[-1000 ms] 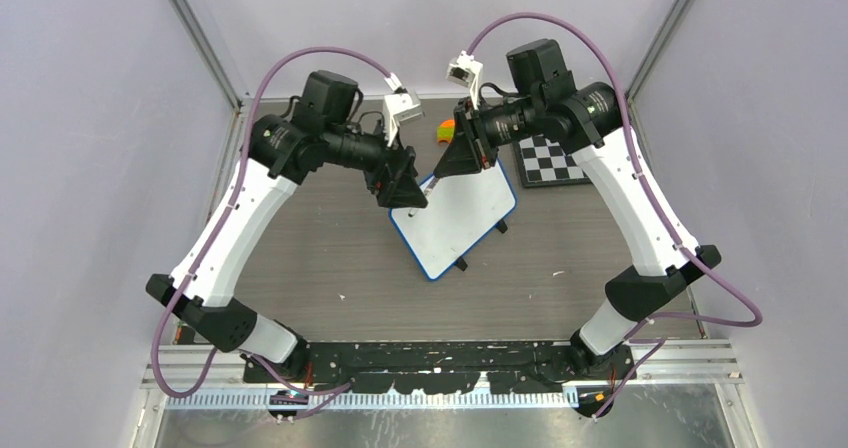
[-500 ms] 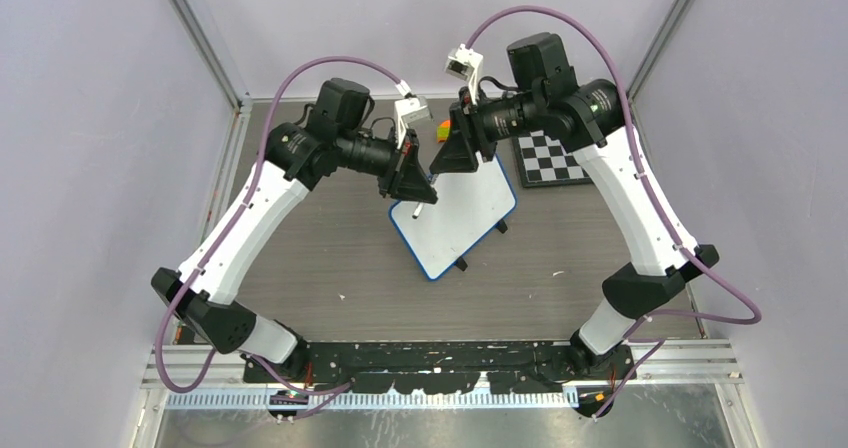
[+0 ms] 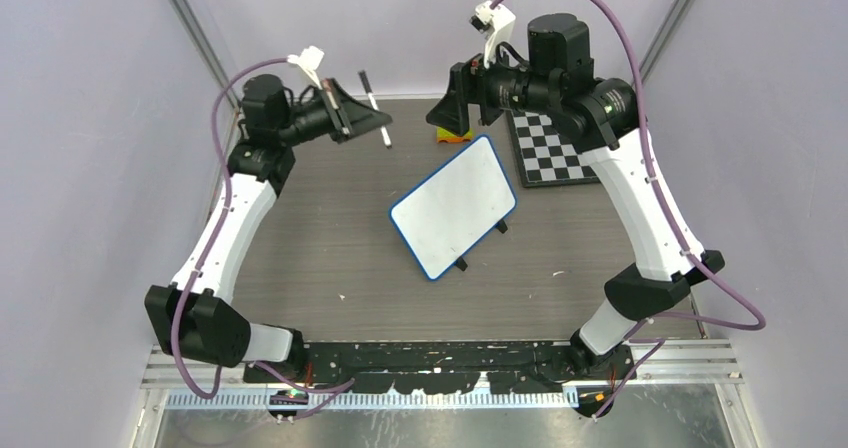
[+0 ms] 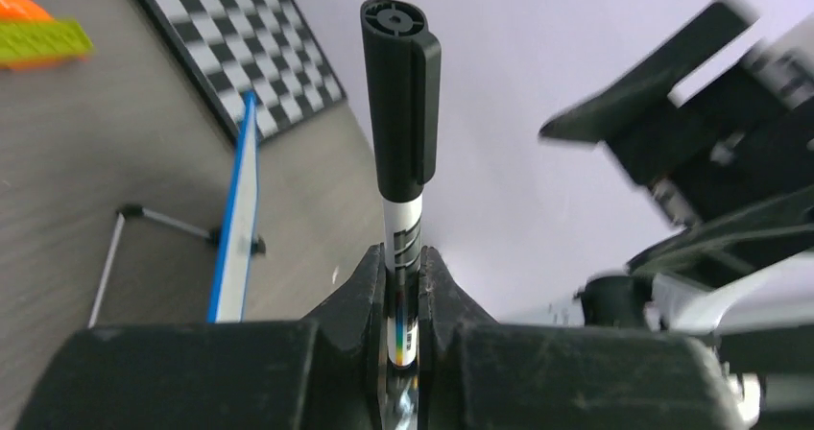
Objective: Write a sentence on the whiteboard
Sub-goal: Open the whiteboard marker at the center of the board.
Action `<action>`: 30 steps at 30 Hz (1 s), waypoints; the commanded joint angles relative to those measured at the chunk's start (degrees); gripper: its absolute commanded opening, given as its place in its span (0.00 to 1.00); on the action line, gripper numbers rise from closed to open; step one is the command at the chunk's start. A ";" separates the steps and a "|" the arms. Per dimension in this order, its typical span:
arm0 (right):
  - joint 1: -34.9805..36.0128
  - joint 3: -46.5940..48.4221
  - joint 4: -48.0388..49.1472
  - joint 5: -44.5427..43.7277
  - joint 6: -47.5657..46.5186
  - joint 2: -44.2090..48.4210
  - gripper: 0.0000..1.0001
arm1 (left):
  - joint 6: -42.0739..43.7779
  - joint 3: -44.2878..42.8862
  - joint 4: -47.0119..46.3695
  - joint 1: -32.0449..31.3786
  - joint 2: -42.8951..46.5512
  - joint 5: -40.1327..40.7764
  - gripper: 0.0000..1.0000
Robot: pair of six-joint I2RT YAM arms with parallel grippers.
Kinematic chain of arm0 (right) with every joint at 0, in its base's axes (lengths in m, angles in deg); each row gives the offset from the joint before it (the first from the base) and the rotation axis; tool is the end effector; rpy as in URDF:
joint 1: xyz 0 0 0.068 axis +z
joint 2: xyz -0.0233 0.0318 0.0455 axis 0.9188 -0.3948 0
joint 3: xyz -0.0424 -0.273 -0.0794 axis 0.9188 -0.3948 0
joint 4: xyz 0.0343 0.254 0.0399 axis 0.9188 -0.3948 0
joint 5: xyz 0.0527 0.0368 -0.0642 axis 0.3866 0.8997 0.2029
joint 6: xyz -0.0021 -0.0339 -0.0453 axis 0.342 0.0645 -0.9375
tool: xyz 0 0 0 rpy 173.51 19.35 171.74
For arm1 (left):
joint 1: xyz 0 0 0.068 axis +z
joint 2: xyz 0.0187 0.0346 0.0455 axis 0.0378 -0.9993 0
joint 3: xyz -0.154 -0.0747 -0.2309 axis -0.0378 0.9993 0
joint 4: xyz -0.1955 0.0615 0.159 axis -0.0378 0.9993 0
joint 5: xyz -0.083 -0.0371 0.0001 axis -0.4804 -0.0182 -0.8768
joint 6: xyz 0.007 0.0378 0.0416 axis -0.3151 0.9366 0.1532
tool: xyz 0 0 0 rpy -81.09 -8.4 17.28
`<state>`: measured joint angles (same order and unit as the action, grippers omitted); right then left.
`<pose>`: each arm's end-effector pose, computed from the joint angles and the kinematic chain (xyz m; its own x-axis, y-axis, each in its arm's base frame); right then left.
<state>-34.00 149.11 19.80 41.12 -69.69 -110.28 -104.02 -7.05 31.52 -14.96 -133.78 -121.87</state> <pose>0.2512 0.1809 0.5408 -0.3181 -0.1577 -0.9348 -0.8063 0.5637 0.1793 0.2888 -0.0969 0.4339 -0.7559 -0.3283 -0.5664 0.4798 0.3109 -0.8205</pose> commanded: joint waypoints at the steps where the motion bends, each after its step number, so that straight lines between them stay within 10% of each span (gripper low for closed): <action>1: 0.01 -2.00 8.78 0.40 8.79 0.50 0.84 | -13.19 -0.11 -16.92 2.89 5.31 8.25 0.00; 11: 2.64 -6.43 18.55 14.11 23.92 -0.96 0.76 | -26.42 7.73 -33.79 7.75 8.31 12.19 0.00; 30: 5.63 -6.72 24.02 10.85 29.95 -3.75 0.61 | -32.59 14.61 -40.82 7.76 12.79 13.11 0.00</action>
<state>-28.90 140.48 40.89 53.82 -41.52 -112.36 -135.69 7.22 -5.33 -7.27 -123.00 -108.91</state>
